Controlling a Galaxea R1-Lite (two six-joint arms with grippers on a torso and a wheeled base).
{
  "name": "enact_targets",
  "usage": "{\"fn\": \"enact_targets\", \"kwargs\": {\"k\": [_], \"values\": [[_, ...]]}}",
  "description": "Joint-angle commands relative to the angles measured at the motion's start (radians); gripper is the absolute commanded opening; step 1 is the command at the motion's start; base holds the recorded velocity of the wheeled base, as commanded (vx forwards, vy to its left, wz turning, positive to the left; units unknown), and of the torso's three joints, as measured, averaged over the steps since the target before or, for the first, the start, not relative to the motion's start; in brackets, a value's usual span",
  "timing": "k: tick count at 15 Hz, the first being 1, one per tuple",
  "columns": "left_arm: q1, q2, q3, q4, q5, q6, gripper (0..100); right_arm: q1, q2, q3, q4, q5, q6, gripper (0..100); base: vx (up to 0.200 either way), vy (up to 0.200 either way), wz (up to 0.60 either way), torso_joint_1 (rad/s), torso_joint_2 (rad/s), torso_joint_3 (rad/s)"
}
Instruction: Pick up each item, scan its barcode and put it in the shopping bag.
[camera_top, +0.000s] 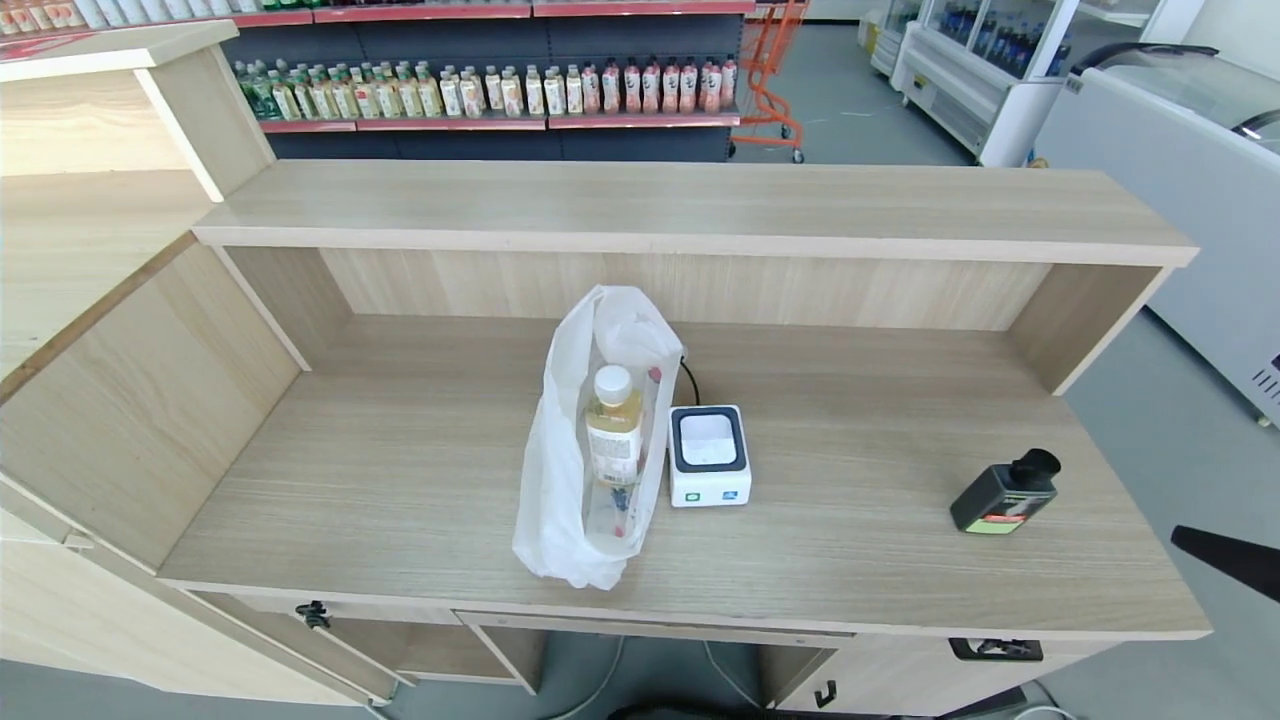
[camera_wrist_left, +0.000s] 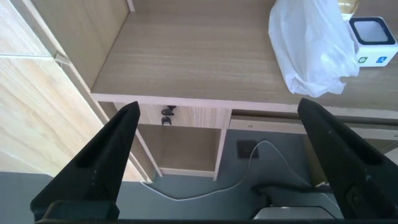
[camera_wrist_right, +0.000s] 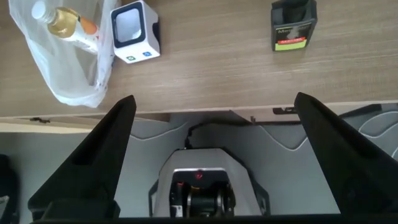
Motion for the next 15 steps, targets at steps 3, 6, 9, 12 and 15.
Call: {"fn": "enact_targets", "kwargs": {"k": [3,6,9,12,15], "values": [[0.001,0.0,0.0,0.0,0.0,0.0,100,-0.001,0.027,-0.001,0.001,-0.001,0.001,100,0.0,-0.2,0.0,0.009,0.0,-0.002],[0.001,0.0,0.0,0.0,0.0,-0.001,100,-0.001,0.044,-0.002,0.014,-0.003,-0.001,100,0.0,-0.2,0.0,0.005,0.0,0.004],[0.001,0.0,0.0,0.0,0.0,-0.001,100,-0.001,0.054,-0.002,0.018,-0.003,-0.001,100,0.0,-0.2,0.0,0.002,0.0,0.002],[-0.001,0.0,0.0,0.0,0.0,-0.001,100,-0.001,0.061,-0.004,0.038,-0.003,-0.007,100,0.0,-0.2,0.0,0.004,0.0,0.002],[0.001,0.0,0.0,0.0,0.0,-0.001,100,-0.015,0.114,-0.022,0.109,-0.029,-0.075,100,0.0,0.0,0.0,0.0,0.0,0.0]]}}
